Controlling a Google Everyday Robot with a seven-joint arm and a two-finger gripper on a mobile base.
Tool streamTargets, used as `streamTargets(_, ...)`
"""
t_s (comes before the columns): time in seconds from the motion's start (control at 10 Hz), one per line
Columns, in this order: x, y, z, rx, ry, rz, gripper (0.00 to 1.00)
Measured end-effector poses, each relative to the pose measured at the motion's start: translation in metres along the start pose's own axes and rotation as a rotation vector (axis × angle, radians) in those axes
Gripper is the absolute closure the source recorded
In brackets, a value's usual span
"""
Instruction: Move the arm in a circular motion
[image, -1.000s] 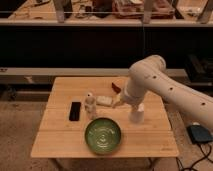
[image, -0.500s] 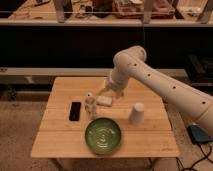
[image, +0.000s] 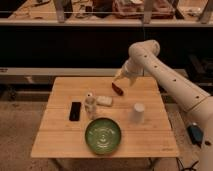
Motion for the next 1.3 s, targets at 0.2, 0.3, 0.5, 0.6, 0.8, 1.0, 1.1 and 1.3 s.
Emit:
streamTargets(0.2,0.004,0.047,-0.025,-0.061,0.031,0.084,0.40)
streamTargets(0.3,-0.003,0.076,-0.043,-0.103,0.044,0.133,0.40)
streamTargets(0.5,-0.036,0.097,-0.062,-0.138,0.030,0.174,0.40)
streamTargets(0.6,-0.067,0.098,-0.069,-0.140,0.002,0.190,0.40)
streamTargets(0.8,-0.110,0.083,-0.072,-0.119,-0.042,0.188,0.40)
streamTargets(1.0,-0.161,0.028,-0.068,-0.056,-0.112,0.100,0.40)
streamTargets(1.1,-0.174,0.003,-0.066,-0.022,-0.130,0.048,0.40)
streamTargets(1.3,-0.188,-0.061,-0.057,0.073,-0.162,-0.085,0.40)
